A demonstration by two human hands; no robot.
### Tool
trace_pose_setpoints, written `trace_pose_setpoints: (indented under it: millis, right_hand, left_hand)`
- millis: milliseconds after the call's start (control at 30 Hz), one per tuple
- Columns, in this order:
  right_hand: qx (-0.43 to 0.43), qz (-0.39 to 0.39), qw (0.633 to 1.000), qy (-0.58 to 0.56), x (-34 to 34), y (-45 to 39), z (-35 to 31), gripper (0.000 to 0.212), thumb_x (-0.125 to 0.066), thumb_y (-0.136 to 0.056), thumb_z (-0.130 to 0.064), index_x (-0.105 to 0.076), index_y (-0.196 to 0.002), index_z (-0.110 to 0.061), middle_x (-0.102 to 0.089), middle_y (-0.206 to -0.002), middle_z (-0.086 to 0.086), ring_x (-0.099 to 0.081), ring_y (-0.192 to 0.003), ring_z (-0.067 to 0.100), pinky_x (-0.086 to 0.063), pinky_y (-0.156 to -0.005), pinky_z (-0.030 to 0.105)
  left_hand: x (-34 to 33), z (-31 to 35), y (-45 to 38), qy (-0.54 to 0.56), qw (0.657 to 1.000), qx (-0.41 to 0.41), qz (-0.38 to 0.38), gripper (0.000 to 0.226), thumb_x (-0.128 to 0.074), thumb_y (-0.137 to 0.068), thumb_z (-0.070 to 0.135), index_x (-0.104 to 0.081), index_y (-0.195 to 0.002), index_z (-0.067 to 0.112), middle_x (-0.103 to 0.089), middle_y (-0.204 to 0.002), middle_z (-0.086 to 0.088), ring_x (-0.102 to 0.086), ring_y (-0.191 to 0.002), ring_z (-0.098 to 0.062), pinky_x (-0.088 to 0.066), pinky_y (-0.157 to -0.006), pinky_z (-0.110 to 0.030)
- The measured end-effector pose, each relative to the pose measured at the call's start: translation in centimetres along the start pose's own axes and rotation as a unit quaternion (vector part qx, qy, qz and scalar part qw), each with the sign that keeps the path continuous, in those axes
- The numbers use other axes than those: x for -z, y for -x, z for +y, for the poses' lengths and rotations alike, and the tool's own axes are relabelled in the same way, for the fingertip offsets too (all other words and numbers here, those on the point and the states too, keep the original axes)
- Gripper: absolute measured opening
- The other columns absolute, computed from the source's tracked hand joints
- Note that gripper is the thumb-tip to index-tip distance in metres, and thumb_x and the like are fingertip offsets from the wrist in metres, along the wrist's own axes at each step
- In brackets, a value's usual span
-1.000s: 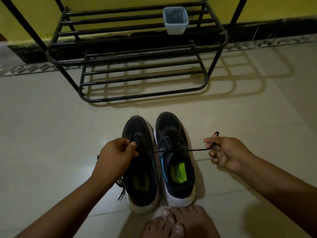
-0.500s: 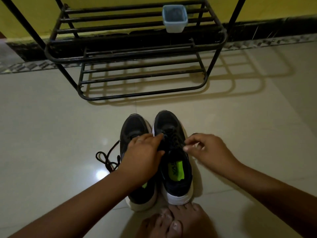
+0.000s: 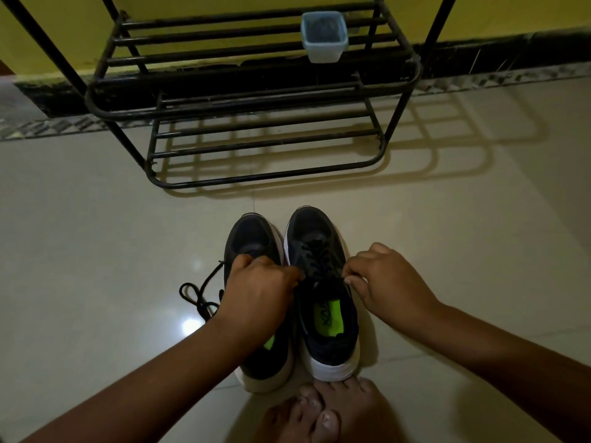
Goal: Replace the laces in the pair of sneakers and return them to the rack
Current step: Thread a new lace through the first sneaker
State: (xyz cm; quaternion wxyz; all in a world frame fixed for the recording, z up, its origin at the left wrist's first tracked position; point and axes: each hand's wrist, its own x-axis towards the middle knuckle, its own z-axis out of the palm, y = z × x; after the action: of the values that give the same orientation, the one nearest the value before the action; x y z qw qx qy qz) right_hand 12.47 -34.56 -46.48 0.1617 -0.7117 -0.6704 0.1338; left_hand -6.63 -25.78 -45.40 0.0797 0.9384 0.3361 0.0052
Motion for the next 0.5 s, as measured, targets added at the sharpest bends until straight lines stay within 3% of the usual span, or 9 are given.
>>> trace_pose_setpoints:
  millis: [200, 367, 500]
  right_hand:
    - [-0.012, -0.027, 1.0, -0.004, -0.05, -0.16, -0.07, 0.007, -0.063, -0.086, -0.014, -0.068, -0.081, -0.013, -0.068, -0.079, 0.002, -0.052, -0.083, 0.024, -0.035, -0.069, 0.03]
    - [0.013, 0.01, 1.0, 0.018, -0.05, -0.19, 0.03, 0.008, -0.059, -0.076, -0.017, -0.064, -0.07, -0.017, -0.063, -0.064, -0.003, -0.054, -0.066, 0.023, -0.04, -0.059, 0.029]
    - [0.038, 0.022, 0.997, 0.062, -0.07, -0.03, 0.02, 0.006, -0.058, -0.072, -0.018, -0.062, -0.067, -0.02, -0.059, -0.061, -0.006, -0.053, -0.059, 0.02, -0.042, -0.053, 0.028]
  left_hand:
    - [-0.53, -0.52, 0.04, -0.015, 0.999, 0.023, -0.02, 0.015, -0.075, -0.064, 0.018, -0.068, -0.071, 0.029, -0.056, -0.051, 0.006, -0.059, -0.06, -0.018, -0.036, -0.067, -0.032]
    - [-0.13, -0.44, -0.01, -0.012, 1.0, 0.014, -0.008, 0.015, -0.058, -0.083, 0.021, -0.066, -0.092, 0.029, -0.066, -0.076, 0.005, -0.059, -0.086, -0.019, -0.03, -0.08, -0.034]
    - [0.14, -0.57, -0.12, -0.014, 1.0, 0.01, -0.003, 0.011, -0.067, -0.068, 0.019, -0.066, -0.073, 0.029, -0.061, -0.058, 0.006, -0.061, -0.067, -0.02, -0.04, -0.073, -0.036]
